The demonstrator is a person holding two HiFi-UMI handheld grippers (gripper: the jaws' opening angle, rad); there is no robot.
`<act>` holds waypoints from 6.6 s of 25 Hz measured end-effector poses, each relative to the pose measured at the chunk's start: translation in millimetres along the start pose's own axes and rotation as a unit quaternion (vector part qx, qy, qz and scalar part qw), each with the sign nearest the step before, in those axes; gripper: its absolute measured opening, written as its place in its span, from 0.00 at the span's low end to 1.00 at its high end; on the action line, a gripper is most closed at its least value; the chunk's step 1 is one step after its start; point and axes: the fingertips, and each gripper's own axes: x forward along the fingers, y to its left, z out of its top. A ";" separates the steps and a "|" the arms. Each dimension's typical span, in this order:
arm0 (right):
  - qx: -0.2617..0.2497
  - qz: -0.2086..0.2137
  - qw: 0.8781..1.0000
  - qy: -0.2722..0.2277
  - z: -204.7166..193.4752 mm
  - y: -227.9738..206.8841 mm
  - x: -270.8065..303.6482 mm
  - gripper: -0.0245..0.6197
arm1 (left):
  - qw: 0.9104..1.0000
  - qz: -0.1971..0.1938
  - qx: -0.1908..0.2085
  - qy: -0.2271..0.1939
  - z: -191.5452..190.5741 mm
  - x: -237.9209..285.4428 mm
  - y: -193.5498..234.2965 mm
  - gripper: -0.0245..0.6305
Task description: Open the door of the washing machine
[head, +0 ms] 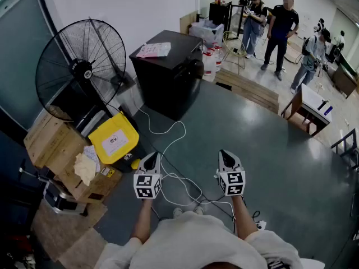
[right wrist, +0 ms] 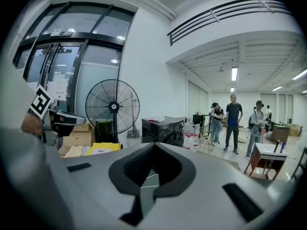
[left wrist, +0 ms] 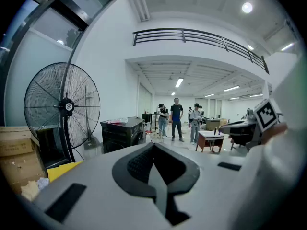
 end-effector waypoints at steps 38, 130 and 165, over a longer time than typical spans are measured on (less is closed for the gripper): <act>-0.011 0.050 0.999 0.005 -32.1 -45.3 -4.4 0.04 | 1.000 -0.010 0.009 -0.009 0.3 39.6 -78.5 0.49; -0.007 0.126 0.987 0.095 21.6 -285.6 657.0 0.04 | 0.996 -0.003 -0.009 0.089 57.0 713.2 149.4 0.49; 0.005 0.108 0.981 0.160 -166.8 -250.2 761.6 0.04 | 0.989 -0.064 -0.011 0.130 -148.3 860.3 191.2 0.49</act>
